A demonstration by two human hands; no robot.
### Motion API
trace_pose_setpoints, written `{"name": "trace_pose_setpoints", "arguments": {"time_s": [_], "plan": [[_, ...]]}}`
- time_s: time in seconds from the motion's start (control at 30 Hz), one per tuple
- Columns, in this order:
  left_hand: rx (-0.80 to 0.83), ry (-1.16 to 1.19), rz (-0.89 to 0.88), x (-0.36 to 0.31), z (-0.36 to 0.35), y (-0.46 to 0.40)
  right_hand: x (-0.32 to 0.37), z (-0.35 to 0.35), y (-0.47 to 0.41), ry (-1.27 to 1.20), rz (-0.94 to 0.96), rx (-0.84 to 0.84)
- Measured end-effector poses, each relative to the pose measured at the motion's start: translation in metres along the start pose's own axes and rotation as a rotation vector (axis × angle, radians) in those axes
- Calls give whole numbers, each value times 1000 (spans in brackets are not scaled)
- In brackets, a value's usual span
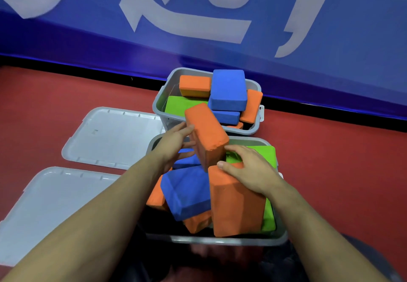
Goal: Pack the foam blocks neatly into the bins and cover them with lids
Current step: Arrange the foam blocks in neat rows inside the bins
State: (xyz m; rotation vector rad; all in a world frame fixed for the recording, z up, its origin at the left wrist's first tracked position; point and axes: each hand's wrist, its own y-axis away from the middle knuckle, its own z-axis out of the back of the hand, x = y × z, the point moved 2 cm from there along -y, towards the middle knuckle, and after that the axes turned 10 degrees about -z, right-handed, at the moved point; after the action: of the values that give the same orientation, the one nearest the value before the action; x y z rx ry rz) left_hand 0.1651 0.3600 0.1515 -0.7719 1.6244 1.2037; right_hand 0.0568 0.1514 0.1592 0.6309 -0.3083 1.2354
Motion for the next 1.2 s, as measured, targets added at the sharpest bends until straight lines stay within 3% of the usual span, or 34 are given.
{"name": "trace_pose_setpoints", "arguments": {"time_s": [0.2, 0.43, 0.73, 0.93, 1.1, 1.2], "plan": [[66, -7, -66, -10, -13, 5, 8, 1, -7, -208, -209, -177], [182, -136, -87, -9, -28, 10, 14, 2, -21, -476, -199, -62], [294, -115, -97, -18, -50, 23, 7, -5, -34, -709, -423, -233], [127, -105, -159, -18, -38, 13, -11, 12, -31, -1088, -437, -297], [117, -145, -167, -16, -33, 12, -21, 33, -29, -1007, -260, -436], [99, -147, -163, -16, -34, 12, -22, 51, -22, -729, -143, -541]]}}
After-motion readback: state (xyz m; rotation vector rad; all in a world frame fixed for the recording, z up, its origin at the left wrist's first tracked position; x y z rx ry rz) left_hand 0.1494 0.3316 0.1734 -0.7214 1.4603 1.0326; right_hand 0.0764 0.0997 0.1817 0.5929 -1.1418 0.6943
